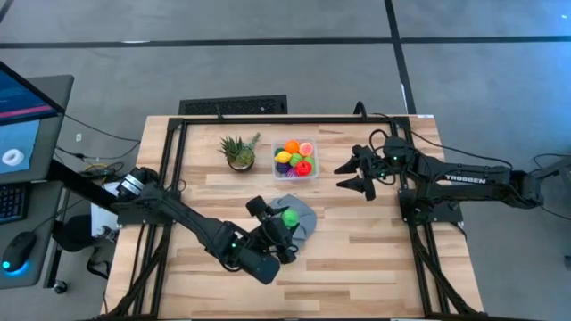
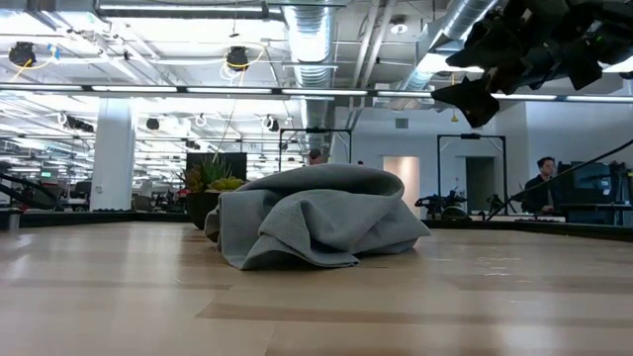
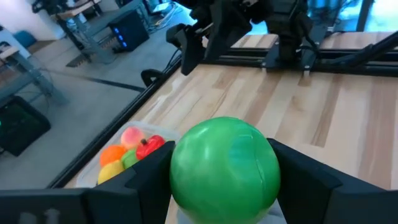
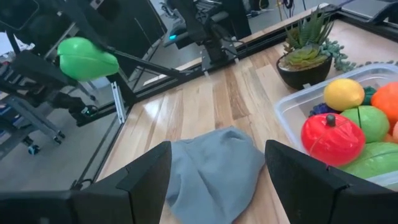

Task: Pick and placing Produce into tupperware
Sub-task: Put the green pear into the transparent container

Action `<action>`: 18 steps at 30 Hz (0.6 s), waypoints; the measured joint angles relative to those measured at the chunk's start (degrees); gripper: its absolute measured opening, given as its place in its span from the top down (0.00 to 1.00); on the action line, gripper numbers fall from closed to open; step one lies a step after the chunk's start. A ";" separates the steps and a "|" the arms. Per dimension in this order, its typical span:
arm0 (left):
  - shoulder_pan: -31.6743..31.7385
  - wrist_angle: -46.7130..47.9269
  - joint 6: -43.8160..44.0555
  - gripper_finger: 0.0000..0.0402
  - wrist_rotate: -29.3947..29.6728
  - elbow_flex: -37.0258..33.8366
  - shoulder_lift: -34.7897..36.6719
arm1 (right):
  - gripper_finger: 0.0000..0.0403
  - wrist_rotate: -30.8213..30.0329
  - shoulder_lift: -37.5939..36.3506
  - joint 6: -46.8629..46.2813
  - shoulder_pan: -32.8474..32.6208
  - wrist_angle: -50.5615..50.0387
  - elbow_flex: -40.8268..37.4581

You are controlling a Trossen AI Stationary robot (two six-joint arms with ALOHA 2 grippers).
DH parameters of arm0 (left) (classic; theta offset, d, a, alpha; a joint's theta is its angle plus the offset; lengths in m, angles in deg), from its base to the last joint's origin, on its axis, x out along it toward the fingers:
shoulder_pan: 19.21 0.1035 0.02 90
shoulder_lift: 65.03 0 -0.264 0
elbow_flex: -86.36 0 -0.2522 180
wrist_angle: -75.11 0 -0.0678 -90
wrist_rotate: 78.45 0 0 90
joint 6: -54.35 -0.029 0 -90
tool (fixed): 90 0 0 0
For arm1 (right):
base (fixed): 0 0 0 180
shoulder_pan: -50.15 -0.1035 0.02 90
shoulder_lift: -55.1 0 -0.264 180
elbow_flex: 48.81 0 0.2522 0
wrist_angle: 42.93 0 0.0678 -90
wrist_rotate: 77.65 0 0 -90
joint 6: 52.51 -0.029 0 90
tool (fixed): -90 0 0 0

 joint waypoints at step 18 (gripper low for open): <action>4.22 -13.42 -15.40 0.45 -8.75 0.00 0.00 | 0.30 0.06 0.00 -1.53 -0.02 0.11 0.00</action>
